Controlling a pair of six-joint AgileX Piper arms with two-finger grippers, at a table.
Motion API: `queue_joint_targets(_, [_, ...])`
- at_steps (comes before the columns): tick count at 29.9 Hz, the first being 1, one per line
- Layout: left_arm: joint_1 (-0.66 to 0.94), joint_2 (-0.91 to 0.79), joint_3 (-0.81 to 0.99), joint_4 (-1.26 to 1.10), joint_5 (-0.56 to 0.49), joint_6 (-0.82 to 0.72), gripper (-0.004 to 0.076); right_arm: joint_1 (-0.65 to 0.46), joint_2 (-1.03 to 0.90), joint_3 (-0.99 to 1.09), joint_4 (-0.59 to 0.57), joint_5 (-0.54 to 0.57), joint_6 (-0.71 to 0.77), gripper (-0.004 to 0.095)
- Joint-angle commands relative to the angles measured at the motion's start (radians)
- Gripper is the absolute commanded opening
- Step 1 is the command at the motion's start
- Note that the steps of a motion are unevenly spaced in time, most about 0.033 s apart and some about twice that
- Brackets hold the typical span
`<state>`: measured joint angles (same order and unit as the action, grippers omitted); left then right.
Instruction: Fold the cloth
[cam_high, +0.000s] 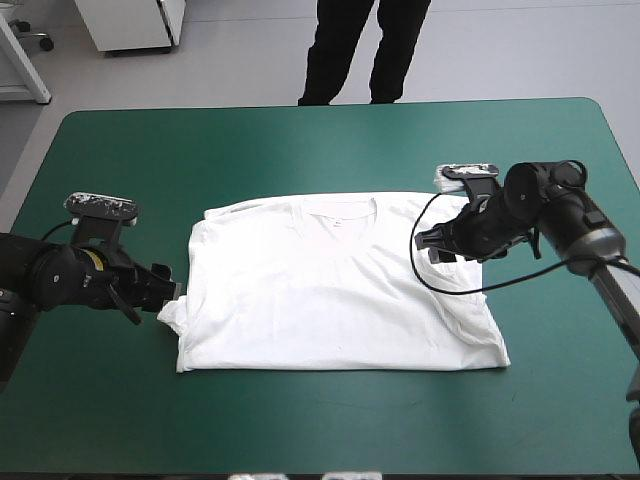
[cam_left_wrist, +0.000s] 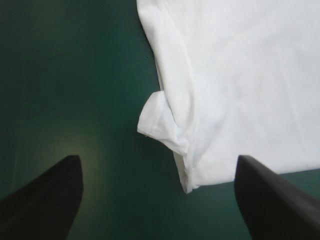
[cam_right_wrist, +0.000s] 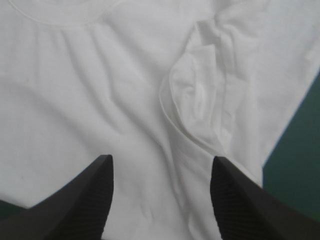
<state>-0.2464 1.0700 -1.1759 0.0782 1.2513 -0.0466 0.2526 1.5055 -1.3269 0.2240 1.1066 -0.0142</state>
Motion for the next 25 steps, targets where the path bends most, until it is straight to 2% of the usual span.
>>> queue_joint_targets(1, [0.0,-0.017,-0.031,-0.003,-0.013,-0.018,0.0598,-0.002,-0.125,-0.018,-0.091,0.057,0.052,0.0554])
queue_joint_targets(6, [0.0,-0.017,-0.027,-0.003,0.009,-0.042,0.0598,-0.002,-0.245,0.05,-0.153,0.068,0.118,0.0554])
queue_joint_targets(12, [0.0,-0.016,-0.001,0.038,0.032,-0.112,0.0598,-0.002,-0.341,0.169,-0.155,0.069,0.154,0.0554])
queue_joint_targets(19, [0.002,-0.014,0.172,0.027,-0.053,-0.159,0.0598,-0.002,-0.39,0.217,-0.155,0.077,0.161,0.0554])
queue_joint_targets(25, [0.114,0.023,0.25,-0.078,-0.155,-0.12,0.0598,-0.002,-0.399,0.217,-0.157,0.073,0.161,0.0554])
